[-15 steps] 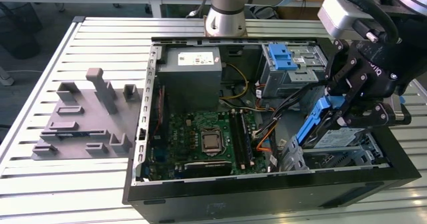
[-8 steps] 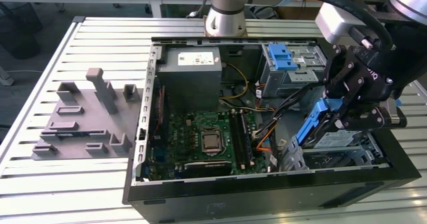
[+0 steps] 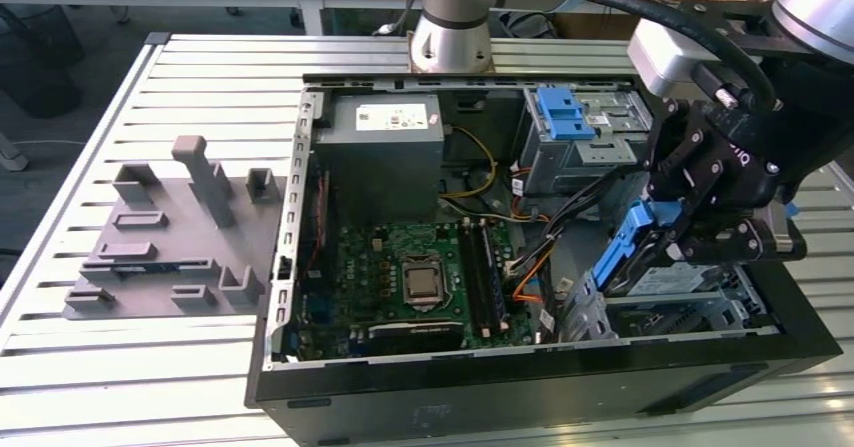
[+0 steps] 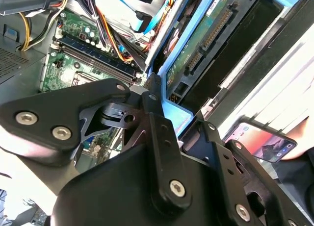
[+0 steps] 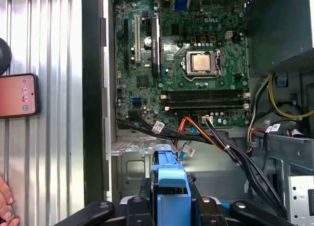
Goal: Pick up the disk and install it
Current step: 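Insert the disk into the insertion slot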
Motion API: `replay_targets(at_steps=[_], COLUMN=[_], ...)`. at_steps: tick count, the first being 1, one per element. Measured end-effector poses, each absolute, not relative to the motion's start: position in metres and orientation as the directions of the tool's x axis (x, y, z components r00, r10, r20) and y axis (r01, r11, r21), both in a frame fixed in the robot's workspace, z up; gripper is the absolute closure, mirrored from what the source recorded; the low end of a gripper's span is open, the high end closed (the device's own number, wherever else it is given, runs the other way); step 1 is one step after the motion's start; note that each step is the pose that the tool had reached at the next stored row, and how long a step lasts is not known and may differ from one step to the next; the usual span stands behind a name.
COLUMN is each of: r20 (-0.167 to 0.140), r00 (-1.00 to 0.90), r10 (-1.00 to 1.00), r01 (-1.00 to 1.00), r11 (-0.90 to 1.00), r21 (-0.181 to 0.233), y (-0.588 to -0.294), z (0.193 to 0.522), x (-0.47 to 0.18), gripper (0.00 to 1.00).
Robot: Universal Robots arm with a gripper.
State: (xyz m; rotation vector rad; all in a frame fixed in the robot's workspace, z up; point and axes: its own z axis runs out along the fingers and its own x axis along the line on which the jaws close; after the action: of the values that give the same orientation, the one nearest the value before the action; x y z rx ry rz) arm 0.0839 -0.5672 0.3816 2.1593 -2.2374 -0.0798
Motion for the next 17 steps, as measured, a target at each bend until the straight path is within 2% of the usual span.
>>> replay_targets(at_steps=[8, 9, 17], r20=[-0.013, -0.013, -0.013], r00=[-0.036, -0.036, -0.036], r10=[-0.999, -0.999, -0.999], r01=[-0.998, -0.998, -0.998], r11=[0.035, 0.035, 0.035], r21=[0.059, 0.059, 0.057], y=[-0.5672, -0.5672, -0.5672], z=[0.3814, 0.3815, 0.3782], x=[0.0839, 0.0839, 0.0839], gripper=[0.62, 0.56, 0.58])
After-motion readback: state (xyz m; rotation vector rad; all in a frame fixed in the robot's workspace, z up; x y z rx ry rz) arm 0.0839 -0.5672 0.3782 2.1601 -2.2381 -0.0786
